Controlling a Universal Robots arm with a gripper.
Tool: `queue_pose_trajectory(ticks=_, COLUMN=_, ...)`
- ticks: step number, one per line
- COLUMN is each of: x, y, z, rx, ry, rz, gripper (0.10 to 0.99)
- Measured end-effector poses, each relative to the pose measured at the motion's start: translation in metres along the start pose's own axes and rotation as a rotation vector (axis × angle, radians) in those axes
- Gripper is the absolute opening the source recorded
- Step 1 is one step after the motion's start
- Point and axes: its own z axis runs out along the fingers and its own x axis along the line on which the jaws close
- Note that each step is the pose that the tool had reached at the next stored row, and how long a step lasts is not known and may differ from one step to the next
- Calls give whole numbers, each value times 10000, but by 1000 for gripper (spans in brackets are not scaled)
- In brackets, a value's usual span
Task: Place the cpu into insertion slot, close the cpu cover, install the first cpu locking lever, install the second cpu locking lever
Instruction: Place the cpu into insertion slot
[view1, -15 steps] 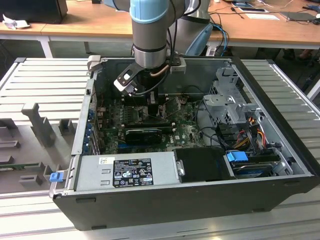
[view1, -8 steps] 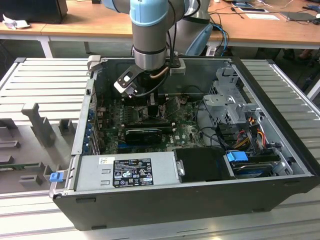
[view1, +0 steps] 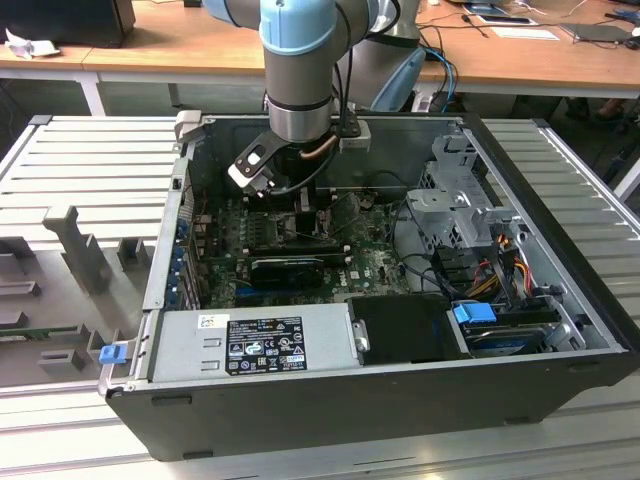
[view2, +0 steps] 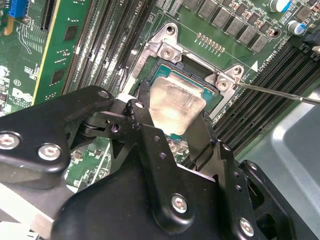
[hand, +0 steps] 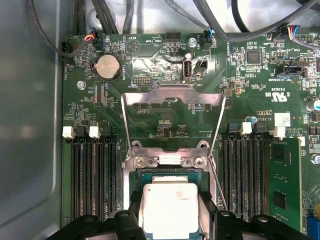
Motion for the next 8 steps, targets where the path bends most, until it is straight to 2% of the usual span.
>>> queue_pose_trajectory(ticks=4, x=1, y=0, z=0, rx=0, ry=-2, rz=2, gripper=537)
queue_pose_trajectory(ticks=5, x=4, y=0, z=0, rx=0, ry=-2, rz=4, gripper=604)
queue_pose_trajectory(ticks=8, x=10, y=1, z=-12, rx=0, ry=2, rz=8, gripper=604)
